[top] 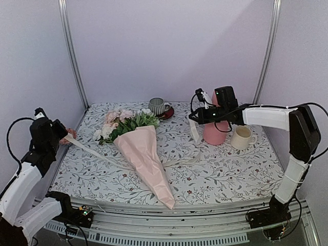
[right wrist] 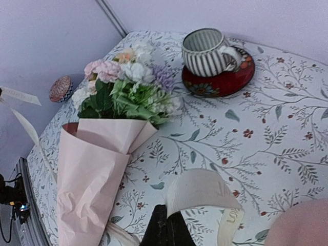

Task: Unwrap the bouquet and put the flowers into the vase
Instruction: Untie the half-tied ribbon from the folded wrapping paper.

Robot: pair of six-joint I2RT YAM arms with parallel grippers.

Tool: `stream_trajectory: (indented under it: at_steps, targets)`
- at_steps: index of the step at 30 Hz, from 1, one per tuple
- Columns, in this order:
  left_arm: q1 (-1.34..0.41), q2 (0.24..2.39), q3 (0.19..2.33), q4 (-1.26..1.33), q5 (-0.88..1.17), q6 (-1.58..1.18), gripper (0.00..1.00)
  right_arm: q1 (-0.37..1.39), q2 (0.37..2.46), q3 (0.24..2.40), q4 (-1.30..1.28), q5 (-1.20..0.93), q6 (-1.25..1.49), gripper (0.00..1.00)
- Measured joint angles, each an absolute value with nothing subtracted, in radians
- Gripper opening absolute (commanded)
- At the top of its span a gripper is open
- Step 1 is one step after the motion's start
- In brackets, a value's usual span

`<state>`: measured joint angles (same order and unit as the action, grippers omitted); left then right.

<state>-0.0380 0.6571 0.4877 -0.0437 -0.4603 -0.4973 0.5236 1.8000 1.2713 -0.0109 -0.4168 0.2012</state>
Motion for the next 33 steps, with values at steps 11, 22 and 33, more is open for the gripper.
stream_trajectory:
  at_steps: [11,22,33]
  targets:
    - [0.026,0.678,0.553,-0.020,-0.473,-0.455,0.00,0.458,1.784,1.366,-0.094,-0.392,0.153,0.02]
    - [0.051,0.652,0.557,-0.025,-0.490,-0.455,0.00,0.458,1.784,1.387,-0.105,-0.436,0.153,0.02]
    - [0.067,0.606,0.557,-0.045,-0.561,-0.467,0.00,0.459,1.784,1.440,-0.123,-0.459,0.147,0.02]
